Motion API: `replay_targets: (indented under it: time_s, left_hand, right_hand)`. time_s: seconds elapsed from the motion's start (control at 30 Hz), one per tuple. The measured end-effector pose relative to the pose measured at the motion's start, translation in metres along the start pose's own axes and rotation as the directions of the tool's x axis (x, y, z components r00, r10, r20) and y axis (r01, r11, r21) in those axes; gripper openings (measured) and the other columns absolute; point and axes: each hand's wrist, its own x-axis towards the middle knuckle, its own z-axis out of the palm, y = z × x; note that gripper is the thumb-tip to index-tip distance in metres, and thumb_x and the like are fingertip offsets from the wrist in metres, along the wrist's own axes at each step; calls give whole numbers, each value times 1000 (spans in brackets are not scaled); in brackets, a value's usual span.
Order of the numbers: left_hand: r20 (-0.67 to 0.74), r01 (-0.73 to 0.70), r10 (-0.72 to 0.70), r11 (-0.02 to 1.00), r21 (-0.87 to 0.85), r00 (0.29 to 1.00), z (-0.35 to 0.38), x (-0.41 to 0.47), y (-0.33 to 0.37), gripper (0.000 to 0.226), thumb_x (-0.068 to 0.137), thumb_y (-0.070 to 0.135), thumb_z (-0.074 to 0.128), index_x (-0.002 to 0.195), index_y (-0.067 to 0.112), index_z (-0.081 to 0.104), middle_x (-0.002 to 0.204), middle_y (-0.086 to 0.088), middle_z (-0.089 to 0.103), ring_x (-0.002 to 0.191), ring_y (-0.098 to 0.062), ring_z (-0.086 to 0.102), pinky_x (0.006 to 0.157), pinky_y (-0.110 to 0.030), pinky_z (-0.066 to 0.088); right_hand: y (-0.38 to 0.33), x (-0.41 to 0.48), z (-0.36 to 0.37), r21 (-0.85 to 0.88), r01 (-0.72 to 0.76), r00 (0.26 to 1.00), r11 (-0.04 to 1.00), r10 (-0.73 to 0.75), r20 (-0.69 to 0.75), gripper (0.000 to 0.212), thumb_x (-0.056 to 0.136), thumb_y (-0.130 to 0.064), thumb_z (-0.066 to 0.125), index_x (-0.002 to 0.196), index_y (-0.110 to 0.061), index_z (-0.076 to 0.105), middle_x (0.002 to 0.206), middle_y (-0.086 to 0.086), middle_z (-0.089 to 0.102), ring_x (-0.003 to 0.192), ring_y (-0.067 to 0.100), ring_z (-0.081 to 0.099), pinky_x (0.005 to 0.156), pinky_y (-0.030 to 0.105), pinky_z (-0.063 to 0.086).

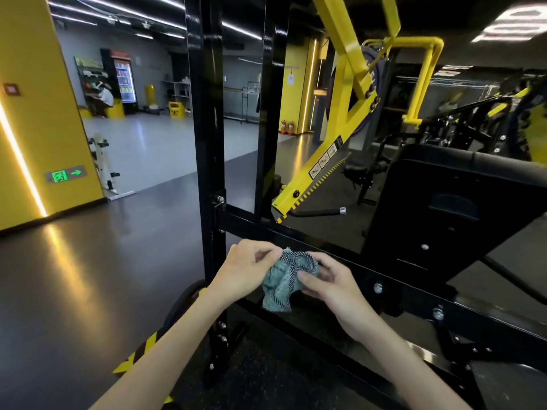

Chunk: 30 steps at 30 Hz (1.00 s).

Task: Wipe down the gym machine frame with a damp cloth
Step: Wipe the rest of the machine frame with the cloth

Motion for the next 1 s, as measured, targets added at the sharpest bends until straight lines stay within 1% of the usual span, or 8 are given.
replay_targets:
  time_s: [0.1, 0.17, 0.27, 0.5, 0.63, 0.77, 0.9, 1.0]
  left_hand:
    - [-42, -11, 12, 1000, 7, 999, -6, -5, 11, 21, 98, 31, 58, 97, 22, 77, 85, 6, 76, 89, -12, 70, 89, -36, 54]
    - [-61, -24, 23, 1000, -11, 998, -14, -7, 17, 23, 98, 32, 57, 91, 21, 75, 84, 0, 75, 88, -22, 69, 87, -42, 54]
    - [-89, -45, 45, 999, -7, 995, -35, -10, 24, 25, 100, 30, 53, 81, 25, 69, 83, 2, 72, 85, -21, 65, 83, -35, 51]
    - [-168, -69, 61, 997, -39, 984, -105, -11, 19, 25, 100, 29, 52, 92, 16, 72, 91, 1, 73, 91, -16, 65, 83, -30, 48]
    - [-191, -130, 123, 991, -25, 974, -140, -2, 17, 19, 99, 28, 56, 90, 24, 72, 90, 11, 72, 91, -11, 65, 85, -31, 51]
    - [-201, -189, 180, 982, -25, 963, -167, 7, 14, 13, 98, 27, 59, 91, 26, 71, 92, 14, 71, 86, -4, 64, 79, -29, 53]
    - [-182, -152, 138, 986, -69, 974, -188, 27, 8, 21, 99, 19, 54, 94, 37, 65, 89, 10, 70, 88, -9, 65, 67, -24, 50]
    - [-77, -41, 25, 976, -212, 997, -189, 41, 2, 32, 99, 14, 50, 87, 33, 72, 96, 6, 73, 95, -14, 68, 83, -37, 58]
  right_hand:
    - [-8, -14, 6, 33, 14, 1000, 999, -13, -28, 38, 86, 1, 69, 120, -13, 60, 110, 8, 73, 102, 29, 69, 92, 41, 53]
    - [-15, -20, 13, 36, 25, 999, 999, -23, -44, 40, 85, 7, 68, 118, -14, 61, 110, 8, 73, 99, 26, 69, 87, 38, 53]
    - [-23, -23, 33, 74, 1, 998, 997, 3, -55, 43, 87, 14, 57, 119, -15, 62, 111, 14, 71, 95, 25, 67, 87, 38, 52]
    - [-59, -4, 108, 150, -107, 994, 983, 103, 35, 26, 96, -40, 57, 115, -26, 68, 107, 5, 73, 92, 24, 70, 87, 41, 56]
    - [-68, 12, 147, 83, -36, 998, 996, 41, -56, 24, 94, -10, 63, 117, -17, 61, 101, 7, 75, 89, 18, 73, 70, 31, 56]
    - [-81, 33, 160, 63, -4, 986, 998, 15, -167, 17, 92, 3, 59, 103, -9, 65, 87, 7, 75, 77, 16, 72, 63, 29, 55]
    - [-93, 56, 156, -15, 28, 991, 999, -30, -128, 11, 95, -8, 58, 97, -9, 68, 91, 6, 73, 80, 14, 69, 68, 28, 52]
    - [-98, 74, 149, -38, 56, 994, 998, -59, -92, 20, 99, -19, 56, 102, -7, 71, 95, 6, 75, 87, 17, 71, 72, 27, 52]
